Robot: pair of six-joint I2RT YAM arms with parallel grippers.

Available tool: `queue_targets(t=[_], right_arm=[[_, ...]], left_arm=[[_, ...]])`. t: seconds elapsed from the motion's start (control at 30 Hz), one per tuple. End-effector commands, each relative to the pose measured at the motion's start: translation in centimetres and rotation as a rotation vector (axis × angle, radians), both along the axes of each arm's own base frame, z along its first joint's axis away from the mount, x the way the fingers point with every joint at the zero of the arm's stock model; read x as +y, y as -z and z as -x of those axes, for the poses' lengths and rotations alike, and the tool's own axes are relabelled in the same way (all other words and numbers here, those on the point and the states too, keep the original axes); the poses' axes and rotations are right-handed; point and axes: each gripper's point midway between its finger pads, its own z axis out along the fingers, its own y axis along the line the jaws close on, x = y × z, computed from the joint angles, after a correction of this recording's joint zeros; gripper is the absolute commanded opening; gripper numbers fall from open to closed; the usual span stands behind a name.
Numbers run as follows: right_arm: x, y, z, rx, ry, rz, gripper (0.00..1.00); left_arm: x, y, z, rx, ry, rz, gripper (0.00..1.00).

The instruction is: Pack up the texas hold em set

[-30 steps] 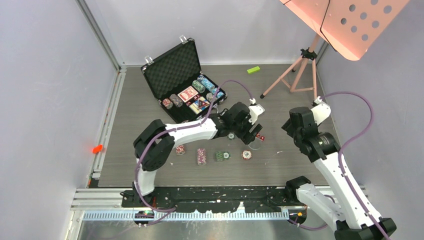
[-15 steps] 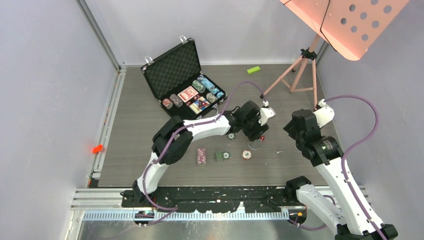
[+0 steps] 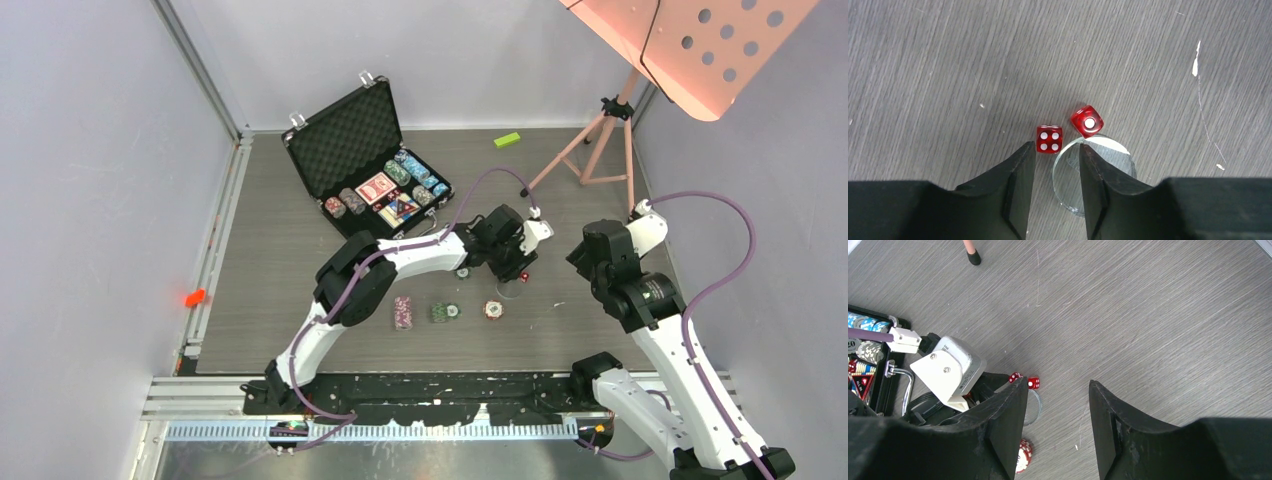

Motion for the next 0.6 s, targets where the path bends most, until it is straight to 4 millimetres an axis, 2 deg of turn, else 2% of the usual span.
queue_targets(t=[0.0, 0.07, 0.27, 0.57], right_arm=[[-0.4, -0.3, -0.1, -0.027, 0.030, -0.007, 0.55], [-0.3, -0.2, 0.0, -0.027, 0.028, -0.010, 0.55], [-0.3, -0.1, 0.1, -0.028, 0.025, -0.013, 0.55], [-0.3, 0.2, 0.2, -0.019, 0.023, -0.012, 0.55]], left_arm=[[-1.2, -1.7, -1.0, -0.013, 0.001, 0.048, 0.38], [-1.2, -1.6, -1.3, -0.008, -0.011, 0.049, 0.37], [-1.0, -1.7, -1.6, 0.010, -0.029, 0.063, 0.22], [-0.8, -3.4, -1.7, 0.017, -0.030, 0.103, 0.01]])
